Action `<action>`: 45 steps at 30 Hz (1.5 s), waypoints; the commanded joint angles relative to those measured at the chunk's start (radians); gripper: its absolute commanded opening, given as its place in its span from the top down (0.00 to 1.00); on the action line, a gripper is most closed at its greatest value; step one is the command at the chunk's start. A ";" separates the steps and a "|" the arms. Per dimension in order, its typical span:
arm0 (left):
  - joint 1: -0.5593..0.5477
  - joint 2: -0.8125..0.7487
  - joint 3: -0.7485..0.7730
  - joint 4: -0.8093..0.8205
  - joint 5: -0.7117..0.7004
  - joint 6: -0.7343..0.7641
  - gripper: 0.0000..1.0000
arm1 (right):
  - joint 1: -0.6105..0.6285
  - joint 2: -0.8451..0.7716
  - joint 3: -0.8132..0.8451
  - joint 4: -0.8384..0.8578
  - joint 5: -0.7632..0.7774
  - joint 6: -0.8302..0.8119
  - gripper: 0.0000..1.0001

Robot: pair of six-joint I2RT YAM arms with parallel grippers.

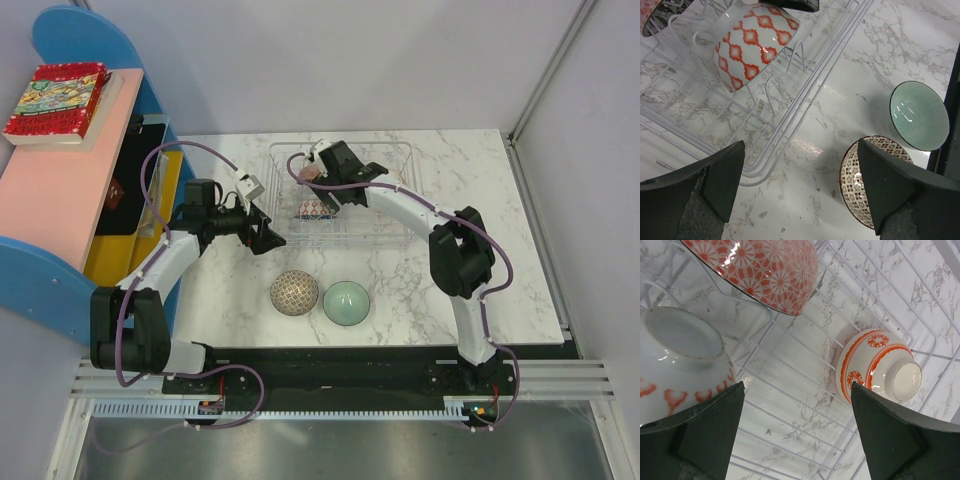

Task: Load the bowls into the dish rack

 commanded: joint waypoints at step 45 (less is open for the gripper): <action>-0.002 -0.046 -0.005 0.002 0.002 0.042 0.00 | 0.029 -0.022 0.193 -0.061 -0.176 0.158 0.17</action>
